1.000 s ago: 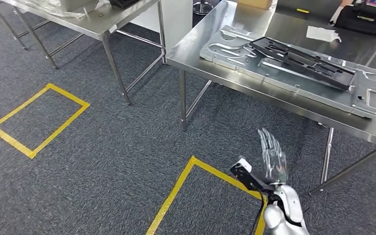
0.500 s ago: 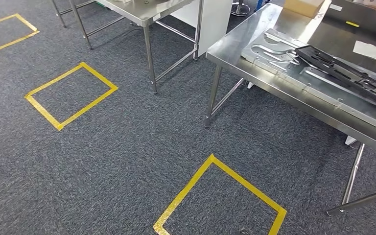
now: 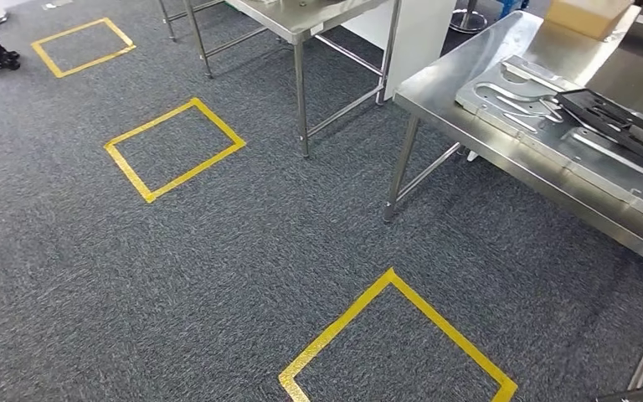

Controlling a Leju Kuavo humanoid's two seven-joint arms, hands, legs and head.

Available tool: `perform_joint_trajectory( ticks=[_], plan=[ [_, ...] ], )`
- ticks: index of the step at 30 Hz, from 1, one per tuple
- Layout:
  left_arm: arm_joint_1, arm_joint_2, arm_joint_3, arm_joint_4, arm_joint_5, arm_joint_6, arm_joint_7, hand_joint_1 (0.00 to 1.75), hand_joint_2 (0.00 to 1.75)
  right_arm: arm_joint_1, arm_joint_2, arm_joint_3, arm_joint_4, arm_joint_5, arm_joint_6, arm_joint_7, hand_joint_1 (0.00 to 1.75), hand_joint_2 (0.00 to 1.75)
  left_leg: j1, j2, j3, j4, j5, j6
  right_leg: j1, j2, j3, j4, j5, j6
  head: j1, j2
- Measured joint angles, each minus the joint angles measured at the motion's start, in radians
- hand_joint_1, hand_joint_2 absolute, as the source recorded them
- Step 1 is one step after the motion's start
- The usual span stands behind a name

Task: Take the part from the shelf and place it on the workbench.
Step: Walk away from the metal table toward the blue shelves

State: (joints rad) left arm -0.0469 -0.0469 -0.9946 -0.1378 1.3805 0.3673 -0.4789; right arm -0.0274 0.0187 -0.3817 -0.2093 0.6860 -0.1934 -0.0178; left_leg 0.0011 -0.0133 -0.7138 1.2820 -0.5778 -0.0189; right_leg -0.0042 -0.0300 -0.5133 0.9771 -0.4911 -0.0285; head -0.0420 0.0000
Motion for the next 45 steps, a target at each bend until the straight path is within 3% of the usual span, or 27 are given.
perform_joint_trajectory(
  ticks=[1,2,4,5,7,9,11,13,15,16,17,18,20,22,24,25,27,29,31,32,33,36,38,40,42,44,45],
  plan=[
    [0.001,0.001,-0.002,0.000,0.000,0.002,-0.002,0.00,0.00,0.000,0.002,-0.002,0.002,0.002,0.004,-0.001,0.00,0.00,0.004,0.005,0.004,0.011,-0.001,-0.005,0.000,-0.014,-0.002,0.001,0.000,0.001,0.000,0.000],
    [0.001,0.003,-0.004,0.000,0.001,0.007,-0.003,0.00,0.00,-0.001,0.004,-0.003,0.004,0.007,0.010,-0.002,0.00,0.00,0.008,0.010,0.030,-0.020,0.016,-0.009,-0.001,-0.026,-0.002,0.003,-0.001,0.003,0.000,0.000],
    [0.000,0.005,-0.006,0.000,0.003,0.021,-0.007,0.00,0.00,-0.003,0.009,-0.004,0.006,0.020,0.026,-0.004,0.00,0.00,0.012,0.042,0.118,-0.162,0.066,-0.011,-0.002,-0.048,-0.002,0.010,-0.004,0.009,0.000,0.000],
    [-0.002,0.006,-0.006,0.000,0.004,0.029,-0.009,0.00,0.00,-0.004,0.011,-0.004,0.007,0.026,0.033,-0.004,0.00,0.00,0.011,0.057,0.154,-0.224,0.083,-0.005,0.000,-0.057,-0.002,0.015,-0.008,0.015,0.000,0.000],
    [-0.003,0.007,-0.006,0.000,0.009,0.040,-0.010,0.00,0.00,-0.007,0.014,-0.004,0.008,0.033,0.042,-0.004,0.00,0.00,0.006,0.069,0.179,-0.276,0.090,0.009,0.003,-0.072,-0.001,0.021,-0.012,0.028,0.000,0.000],
    [0.000,0.008,-0.007,0.002,0.014,0.054,-0.003,0.00,0.00,-0.012,0.016,-0.004,0.009,0.034,0.047,-0.004,0.00,0.00,0.005,0.050,0.177,-0.279,0.095,0.024,0.002,-0.081,0.001,0.022,-0.014,0.041,0.000,0.000],
    [0.002,0.011,-0.008,0.004,0.017,0.071,0.007,0.00,0.00,-0.016,0.018,-0.005,0.009,0.033,0.048,-0.004,0.00,0.00,0.008,0.035,0.178,-0.286,0.104,0.037,-0.004,-0.043,-0.008,0.050,-0.040,0.054,0.000,0.000],
    [0.001,0.016,-0.010,0.006,0.019,0.086,0.016,0.00,0.00,-0.014,0.019,-0.008,0.010,0.031,0.049,-0.004,0.00,0.00,0.008,0.018,0.173,-0.288,0.110,0.046,-0.008,0.009,-0.055,0.156,-0.106,0.060,0.000,0.000],
    [0.001,0.025,-0.014,0.007,0.018,0.093,0.025,0.00,0.00,-0.011,0.020,-0.012,0.012,0.031,0.048,-0.006,0.00,0.00,0.007,-0.004,0.167,-0.287,0.113,0.049,-0.009,0.024,-0.116,0.284,-0.157,0.061,0.000,0.000],
    [0.002,0.030,-0.017,0.007,0.018,0.093,0.028,0.00,0.00,-0.009,0.020,-0.014,0.012,0.032,0.048,-0.009,0.00,0.00,0.006,-0.016,0.166,-0.286,0.114,0.049,-0.009,0.025,-0.130,0.310,-0.156,0.060,0.000,0.000],
    [0.003,0.034,-0.020,0.008,0.019,0.093,0.028,0.00,0.00,-0.008,0.019,-0.014,0.013,0.033,0.047,-0.013,0.00,0.00,0.006,-0.029,0.166,-0.285,0.114,0.048,-0.009,0.027,-0.124,0.292,-0.132,0.058,0.000,0.000],
    [0.003,0.038,-0.021,0.009,0.021,0.093,0.024,0.00,0.00,-0.008,0.019,-0.014,0.013,0.034,0.046,-0.017,0.00,0.00,0.006,-0.042,0.167,-0.284,0.115,0.047,-0.009,0.034,-0.101,0.238,-0.093,0.055,0.000,0.000],
    [0.002,0.043,-0.023,0.010,0.024,0.093,0.014,0.00,0.00,-0.007,0.016,-0.016,0.013,0.037,0.045,-0.022,0.00,0.00,0.006,-0.066,0.167,-0.281,0.115,0.042,-0.010,0.074,-0.041,0.098,-0.026,0.046,0.000,0.000],
    [0.001,0.047,-0.024,0.010,0.025,0.091,0.005,0.00,0.00,-0.008,0.012,-0.020,0.014,0.041,0.045,-0.023,0.00,0.00,0.007,-0.086,0.159,-0.279,0.118,0.030,-0.009,0.101,-0.015,0.034,-0.010,0.040,0.000,0.000],
    [0.003,0.051,-0.025,0.010,0.025,0.089,0.002,0.00,0.00,-0.012,0.011,-0.024,0.014,0.045,0.045,-0.024,0.00,0.00,0.009,-0.105,0.153,-0.282,0.123,0.015,-0.008,0.085,-0.015,0.027,-0.007,0.032,0.000,0.000],
    [0.005,0.053,-0.025,0.011,0.024,0.089,0.001,0.00,0.00,-0.014,0.010,-0.026,0.014,0.046,0.045,-0.023,0.00,0.00,0.009,-0.101,0.149,-0.278,0.121,0.010,-0.009,0.073,-0.012,0.020,-0.003,0.025,0.000,0.000],
    [0.005,0.056,-0.029,0.012,0.018,0.087,0.000,0.00,0.00,-0.014,0.010,-0.028,0.014,0.048,0.044,-0.022,0.00,0.00,0.006,-0.060,0.121,-0.222,0.084,0.003,-0.012,0.047,-0.008,0.007,0.004,0.012,0.000,0.000],
    [0.001,0.057,-0.037,0.012,0.005,0.080,0.000,0.00,0.00,-0.010,0.010,-0.029,0.015,0.049,0.044,-0.020,0.00,0.00,0.007,-0.013,0.063,-0.096,0.016,-0.001,-0.007,0.020,-0.009,0.005,0.004,0.006,0.000,0.000],
    [0.001,0.059,-0.050,0.012,-0.011,0.069,0.002,0.00,0.00,-0.007,0.010,-0.029,0.015,0.049,0.046,-0.019,0.00,0.00,0.010,0.002,0.024,-0.001,-0.018,-0.007,-0.003,-0.006,-0.011,0.007,0.003,0.004,0.000,0.000],
    [0.002,0.061,-0.057,0.012,-0.021,0.062,0.004,0.00,0.00,-0.007,0.010,-0.029,0.015,0.050,0.047,-0.020,0.00,0.00,0.011,0.006,0.029,-0.003,-0.009,-0.008,-0.002,-0.019,-0.011,0.008,0.002,0.005,0.000,0.000],
    [0.003,0.063,-0.064,0.012,-0.029,0.056,0.006,0.00,0.00,-0.007,0.010,-0.030,0.015,0.051,0.048,-0.022,0.00,0.00,0.012,0.011,0.056,-0.047,0.016,-0.009,-0.002,-0.031,-0.011,0.010,0.001,0.006,0.000,0.000],
    [0.000,0.071,-0.090,0.012,-0.065,0.040,0.003,0.00,0.00,-0.008,0.012,-0.030,0.016,0.054,0.054,-0.031,0.00,0.00,0.008,0.053,0.165,-0.243,0.090,-0.001,0.001,-0.061,-0.009,0.020,-0.006,0.018,0.000,0.000],
    [-0.004,0.077,-0.119,0.012,-0.113,0.023,-0.014,0.00,0.00,-0.010,0.012,-0.030,0.016,0.060,0.066,-0.034,0.00,0.00,0.003,0.059,0.180,-0.281,0.095,0.010,0.004,-0.075,-0.009,0.023,-0.009,0.028,0.000,0.000],
    [-0.006,0.086,-0.159,0.012,-0.164,0.006,-0.033,0.00,0.00,-0.014,0.014,-0.030,0.016,0.068,0.076,-0.036,0.00,0.00,0.003,0.042,0.176,-0.283,0.101,0.023,0.002,-0.083,-0.007,0.025,-0.010,0.039,0.000,0.000],
    [-0.010,0.093,-0.197,0.012,-0.190,-0.004,-0.044,0.00,0.00,-0.015,0.016,-0.030,0.016,0.070,0.080,-0.037,0.00,0.00,0.006,0.025,0.176,-0.290,0.109,0.035,-0.003,-0.048,-0.020,0.060,-0.039,0.049,0.000,0.000],
    [-0.016,0.097,-0.222,0.012,-0.199,-0.007,-0.047,0.00,0.00,-0.011,0.018,-0.030,0.017,0.070,0.081,-0.039,0.00,0.00,0.006,0.008,0.172,-0.292,0.115,0.042,-0.008,0.004,-0.070,0.171,-0.106,0.055,0.000,0.000],
    [-0.019,0.098,-0.232,0.012,-0.203,-0.009,-0.048,0.00,0.00,-0.009,0.019,-0.031,0.017,0.067,0.082,-0.041,0.00,0.00,0.004,-0.002,0.170,-0.292,0.116,0.044,-0.009,0.016,-0.102,0.238,-0.137,0.055,0.000,0.000]
  ],
)
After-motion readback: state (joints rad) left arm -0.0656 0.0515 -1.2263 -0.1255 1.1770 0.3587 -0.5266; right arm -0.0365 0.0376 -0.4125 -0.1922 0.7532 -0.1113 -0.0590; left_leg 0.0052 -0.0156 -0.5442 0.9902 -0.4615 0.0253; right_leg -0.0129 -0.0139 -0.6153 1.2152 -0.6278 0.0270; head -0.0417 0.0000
